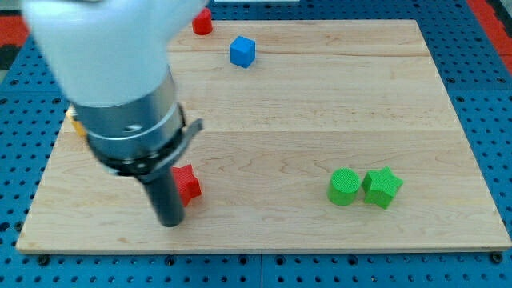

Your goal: Push the red star to the left bottom

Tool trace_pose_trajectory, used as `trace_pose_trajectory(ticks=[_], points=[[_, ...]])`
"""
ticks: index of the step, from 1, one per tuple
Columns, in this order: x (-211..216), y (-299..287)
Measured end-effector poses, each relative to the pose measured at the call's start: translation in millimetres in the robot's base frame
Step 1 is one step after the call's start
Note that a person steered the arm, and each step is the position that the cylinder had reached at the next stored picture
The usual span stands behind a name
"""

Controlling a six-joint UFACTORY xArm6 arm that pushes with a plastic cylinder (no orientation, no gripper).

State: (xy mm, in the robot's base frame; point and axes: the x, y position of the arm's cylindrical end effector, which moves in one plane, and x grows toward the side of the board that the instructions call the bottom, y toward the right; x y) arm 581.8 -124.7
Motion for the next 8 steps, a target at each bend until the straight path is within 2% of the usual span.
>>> trace_pose_trajectory(ticks=[1,2,3,4,5,6,7,8], points=[[-8.6,-33.3],[-34.7,29.0],[-31.5,62.7],[-24.1,2.0],[-62.2,-19.8],[-99.1,32.8],[-93.1,72.0],[-77.0,47.4]])
